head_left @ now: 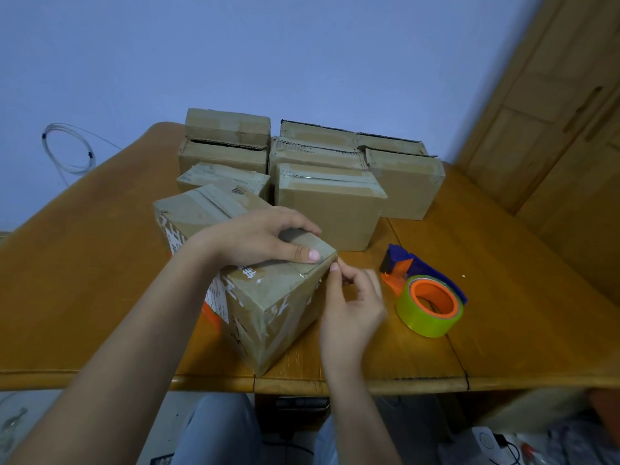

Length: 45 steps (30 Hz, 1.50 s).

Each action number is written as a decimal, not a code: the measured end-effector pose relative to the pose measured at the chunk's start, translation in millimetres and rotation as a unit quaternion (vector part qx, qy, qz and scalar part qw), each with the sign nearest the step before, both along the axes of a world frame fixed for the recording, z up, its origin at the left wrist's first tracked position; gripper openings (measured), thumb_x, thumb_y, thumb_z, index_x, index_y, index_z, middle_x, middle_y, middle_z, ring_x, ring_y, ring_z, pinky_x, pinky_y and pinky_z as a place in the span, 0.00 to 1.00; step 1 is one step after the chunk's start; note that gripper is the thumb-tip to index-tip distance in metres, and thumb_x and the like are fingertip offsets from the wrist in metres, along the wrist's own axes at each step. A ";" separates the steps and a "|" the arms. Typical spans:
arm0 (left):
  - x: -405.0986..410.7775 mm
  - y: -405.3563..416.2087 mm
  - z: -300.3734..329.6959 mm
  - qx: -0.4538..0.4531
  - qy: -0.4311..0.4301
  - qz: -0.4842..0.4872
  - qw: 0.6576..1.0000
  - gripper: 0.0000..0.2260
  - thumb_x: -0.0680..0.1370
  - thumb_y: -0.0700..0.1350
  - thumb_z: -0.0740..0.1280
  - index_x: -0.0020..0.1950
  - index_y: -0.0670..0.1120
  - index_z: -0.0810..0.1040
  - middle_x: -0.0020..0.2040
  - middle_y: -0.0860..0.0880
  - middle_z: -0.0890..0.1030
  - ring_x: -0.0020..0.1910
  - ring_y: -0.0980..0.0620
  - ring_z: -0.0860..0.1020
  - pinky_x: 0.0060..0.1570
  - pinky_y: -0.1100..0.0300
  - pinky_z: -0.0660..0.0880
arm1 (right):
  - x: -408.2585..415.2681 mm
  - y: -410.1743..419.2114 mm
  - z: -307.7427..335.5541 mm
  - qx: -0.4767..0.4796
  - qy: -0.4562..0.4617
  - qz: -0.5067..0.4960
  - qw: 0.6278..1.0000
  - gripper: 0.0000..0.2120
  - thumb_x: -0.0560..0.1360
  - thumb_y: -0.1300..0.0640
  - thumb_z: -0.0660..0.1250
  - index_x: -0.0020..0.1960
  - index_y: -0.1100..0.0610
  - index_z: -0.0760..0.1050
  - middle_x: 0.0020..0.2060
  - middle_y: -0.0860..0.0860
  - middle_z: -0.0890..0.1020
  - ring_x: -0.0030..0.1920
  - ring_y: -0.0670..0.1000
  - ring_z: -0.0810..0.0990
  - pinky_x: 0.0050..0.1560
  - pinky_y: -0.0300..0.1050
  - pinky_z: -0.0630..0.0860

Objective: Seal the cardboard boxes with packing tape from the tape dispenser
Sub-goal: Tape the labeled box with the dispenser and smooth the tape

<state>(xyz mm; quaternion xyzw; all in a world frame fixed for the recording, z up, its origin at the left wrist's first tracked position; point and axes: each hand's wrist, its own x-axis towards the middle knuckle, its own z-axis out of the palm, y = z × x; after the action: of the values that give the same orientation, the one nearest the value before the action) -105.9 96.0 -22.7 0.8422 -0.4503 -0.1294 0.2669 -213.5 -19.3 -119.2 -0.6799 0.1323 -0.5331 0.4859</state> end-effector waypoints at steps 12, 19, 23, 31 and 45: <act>-0.3 -3.4 -0.6 0.005 -0.013 -0.013 1.000 0.31 0.70 0.66 0.63 0.68 0.52 0.72 0.62 0.57 0.72 0.64 0.59 0.67 0.64 0.61 0.62 | -31.3 0.8 -9.5 -0.104 0.134 0.135 0.976 0.20 0.77 0.50 0.56 0.68 0.47 0.68 0.60 0.40 0.71 0.65 0.41 0.66 0.65 0.37 0.65; -11.2 -13.4 -3.0 0.023 -0.077 0.071 0.994 0.37 0.69 0.73 0.59 0.68 0.49 0.73 0.65 0.50 0.75 0.64 0.51 0.71 0.64 0.51 0.67 | -59.2 -6.0 0.0 -0.009 0.097 0.202 0.974 0.16 0.75 0.58 0.61 0.60 0.48 0.78 0.57 0.39 0.79 0.61 0.42 0.75 0.58 0.30 0.69; -16.0 -21.7 -7.6 0.039 -0.164 0.154 0.974 0.28 0.77 0.65 0.56 0.64 0.45 0.74 0.61 0.46 0.77 0.62 0.46 0.72 0.59 0.52 0.68 | -68.6 1.5 0.9 0.009 0.058 0.215 0.975 0.16 0.76 0.53 0.59 0.60 0.50 0.78 0.56 0.42 0.79 0.61 0.47 0.77 0.57 0.35 0.72; -16.4 -23.1 -9.9 0.040 -0.183 0.178 0.966 0.29 0.77 0.66 0.54 0.64 0.45 0.74 0.60 0.46 0.77 0.61 0.46 0.72 0.56 0.52 0.67 | -59.7 5.7 7.0 -0.035 0.054 0.217 0.974 0.10 0.74 0.52 0.65 0.54 0.53 0.78 0.53 0.45 0.79 0.58 0.50 0.77 0.57 0.41 0.73; -19.6 -22.9 -6.9 0.079 -0.194 0.152 0.966 0.25 0.77 0.66 0.52 0.56 0.46 0.73 0.47 0.52 0.70 0.54 0.49 0.71 0.50 0.56 0.62 | -31.8 -1.2 2.6 0.003 0.019 0.258 0.966 0.04 0.71 0.56 0.66 0.38 0.50 0.75 0.44 0.41 0.75 0.47 0.44 0.75 0.48 0.35 0.70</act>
<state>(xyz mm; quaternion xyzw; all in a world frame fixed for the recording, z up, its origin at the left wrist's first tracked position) -125.5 73.1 -29.7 0.9281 -0.3486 0.0430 0.1234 -245.3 -20.5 -116.6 -0.6996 -0.0366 -0.3764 0.6062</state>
